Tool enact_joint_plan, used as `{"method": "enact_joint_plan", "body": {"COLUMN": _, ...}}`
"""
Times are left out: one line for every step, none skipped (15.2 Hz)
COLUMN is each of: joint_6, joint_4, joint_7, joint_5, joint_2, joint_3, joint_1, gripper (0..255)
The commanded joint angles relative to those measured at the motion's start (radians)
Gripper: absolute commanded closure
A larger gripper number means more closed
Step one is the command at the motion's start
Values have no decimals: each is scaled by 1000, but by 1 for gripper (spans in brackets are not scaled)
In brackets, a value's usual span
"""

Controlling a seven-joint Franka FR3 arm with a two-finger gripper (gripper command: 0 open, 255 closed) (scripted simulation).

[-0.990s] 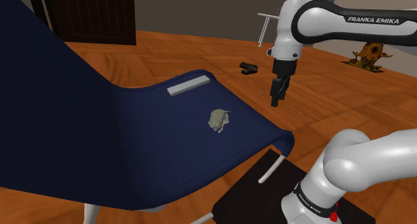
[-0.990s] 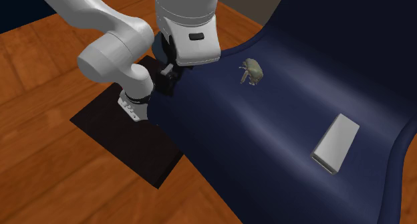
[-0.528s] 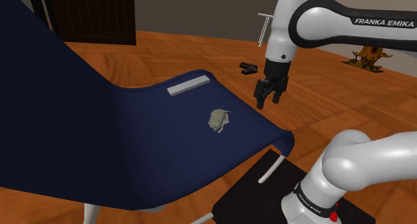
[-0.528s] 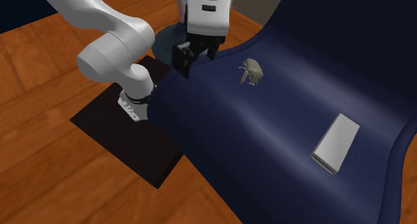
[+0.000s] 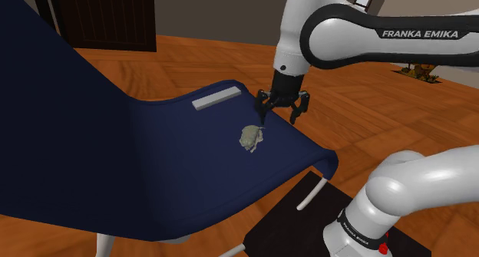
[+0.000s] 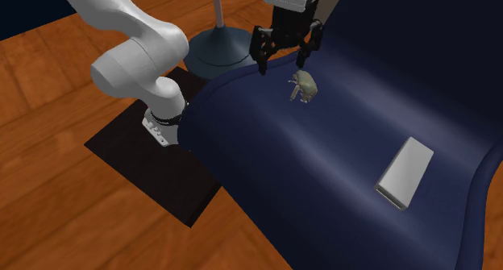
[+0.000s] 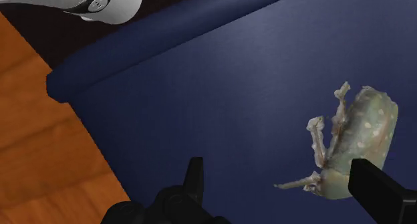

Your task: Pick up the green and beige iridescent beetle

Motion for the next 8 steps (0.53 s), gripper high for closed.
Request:
{"method": "enact_joint_plan", "body": {"joint_6": 34, "joint_4": 50, "joint_7": 166, "joint_5": -1, "joint_2": 53, "joint_3": 82, "joint_1": -47, "gripper": 0}}
{"method": "enact_joint_plan", "body": {"joint_6": 50, "joint_4": 78, "joint_7": 244, "joint_5": -9, "joint_2": 83, "joint_3": 124, "joint_1": -75, "gripper": 0}}
{"method": "enact_joint_plan", "body": {"joint_6": 63, "joint_4": 108, "joint_7": 323, "joint_5": -21, "joint_2": 115, "joint_3": 165, "joint_1": -105, "gripper": 0}}
{"method": "enact_joint_plan", "body": {"joint_6": 73, "joint_4": 135, "joint_7": 389, "joint_5": -34, "joint_2": 144, "joint_3": 200, "joint_1": -131, "gripper": 0}}
{"method": "enact_joint_plan", "body": {"joint_6": 86, "joint_4": 122, "joint_7": 390, "joint_5": -32, "joint_2": 144, "joint_3": 204, "joint_1": -132, "gripper": 0}}
{"method": "enact_joint_plan", "body": {"joint_6": 100, "joint_4": 110, "joint_7": 392, "joint_5": -31, "joint_2": 145, "joint_3": 208, "joint_1": -131, "gripper": 0}}
{"method": "enact_joint_plan", "body": {"joint_6": 113, "joint_4": 98, "joint_7": 393, "joint_5": -29, "joint_2": 147, "joint_3": 211, "joint_1": -130, "gripper": 0}}
{"method": "enact_joint_plan", "body": {"joint_6": 126, "joint_4": 86, "joint_7": 395, "joint_5": -28, "joint_2": 149, "joint_3": 214, "joint_1": -130, "gripper": 0}}
